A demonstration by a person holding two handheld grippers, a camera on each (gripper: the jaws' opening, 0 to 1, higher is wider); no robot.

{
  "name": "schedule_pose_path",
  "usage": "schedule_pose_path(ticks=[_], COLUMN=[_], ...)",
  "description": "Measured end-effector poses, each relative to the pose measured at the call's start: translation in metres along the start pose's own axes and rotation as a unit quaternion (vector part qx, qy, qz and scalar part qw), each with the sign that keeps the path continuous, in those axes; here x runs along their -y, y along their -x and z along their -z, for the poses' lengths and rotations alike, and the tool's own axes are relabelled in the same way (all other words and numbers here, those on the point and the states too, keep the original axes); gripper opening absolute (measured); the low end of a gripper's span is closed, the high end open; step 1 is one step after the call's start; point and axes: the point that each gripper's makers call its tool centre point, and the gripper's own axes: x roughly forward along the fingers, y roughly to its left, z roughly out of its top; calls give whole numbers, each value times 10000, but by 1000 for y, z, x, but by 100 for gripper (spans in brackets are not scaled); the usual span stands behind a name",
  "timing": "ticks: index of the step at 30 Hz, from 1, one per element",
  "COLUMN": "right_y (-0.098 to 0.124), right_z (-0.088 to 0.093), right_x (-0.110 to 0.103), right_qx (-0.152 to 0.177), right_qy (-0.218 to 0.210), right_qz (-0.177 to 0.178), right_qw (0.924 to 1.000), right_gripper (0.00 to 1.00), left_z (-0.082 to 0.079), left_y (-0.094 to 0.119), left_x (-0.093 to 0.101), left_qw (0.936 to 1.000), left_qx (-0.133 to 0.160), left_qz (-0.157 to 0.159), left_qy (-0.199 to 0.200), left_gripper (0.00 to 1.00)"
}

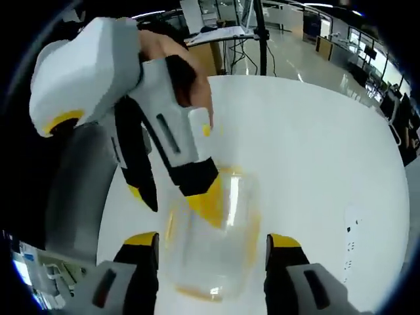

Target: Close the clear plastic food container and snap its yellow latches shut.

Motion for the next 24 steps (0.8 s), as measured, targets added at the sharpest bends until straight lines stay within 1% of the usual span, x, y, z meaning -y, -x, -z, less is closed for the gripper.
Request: schedule_pose_path(ticks=[2, 4, 6, 7, 8, 9, 10, 11, 13, 14, 15, 16, 17, 18, 20, 21, 22, 23, 24], right_y=[1, 2, 3, 3, 3, 2, 1, 0, -1, 0, 0, 0, 0, 0, 0, -2, -3, -2, -2], right_z=[2, 7, 11, 11, 11, 11, 13, 15, 19, 18, 17, 18, 19, 22, 26, 26, 28, 30, 34], right_x=[-3, -4, -5, -8, -9, -10, -9, -8, -5, -3, -3, -1, -1, 0, 2, 2, 2, 3, 6], right_qx=[-12, -83, -135, -100, -51, -44, -57, -101, -138, -91, -19, 1, 8, -8, -15, 89, 121, 114, 124], right_qy=[-6, -14, -40, -44, -111, -144, -143, -113, -181, -252, -366, -447, -498, -570, -742, -887, -1023, -1145, -1237], right_qz=[123, 262, 383, 394, 440, 480, 518, 589, 674, 720, 774, 837, 892, 1028, 1238, 1305, 1370, 1466, 1648], right_qw=[9999, 9996, 9992, 9992, 9990, 9987, 9985, 9981, 9975, 9970, 9963, 9955, 9948, 9931, 9895, 9874, 9852, 9825, 9785], right_gripper=[66, 67, 66, 66, 66, 65, 65, 65, 65, 65, 65, 65, 65, 65, 65, 66, 66, 66, 66], left_z=[3, 11, 12, 12, 14, 16, 16, 18, 20, 20, 18, 18, 20, 20, 27, 27, 27, 29, 32], left_y=[0, 2, 3, 3, 3, 4, 4, 4, 5, 5, 5, 5, 4, 3, 3, 2, 1, 1, 2], left_x=[-4, -9, -16, -17, -20, -23, -25, -24, -25, -26, -26, -26, -27, -26, -27, -26, -27, -26, -27], left_qw=[9997, 9990, 9984, 9979, 9962, 9959, 9964, 9960, 9959, 9957, 9944, 9938, 9918, 9920, 9884, 9889, 9869, 9843, 9815], left_qx=[-49, -248, -254, -228, -280, -315, -309, -400, -466, -479, -485, -491, -545, -549, -719, -709, -688, -728, -781], left_qz=[141, 271, 342, 387, 383, 345, 327, 348, 265, 238, 194, 170, 70, 66, -179, -236, -368, -460, -586], left_qy=[194, 256, 364, 474, 735, 771, 724, 718, 723, 756, 917, 985, 1154, 1132, 1329, 1285, 1409, 1544, 1649], left_gripper=[48, 48, 48, 48, 48, 48, 49, 49, 49, 49, 50, 50, 50, 49, 48, 48, 48, 48, 49])
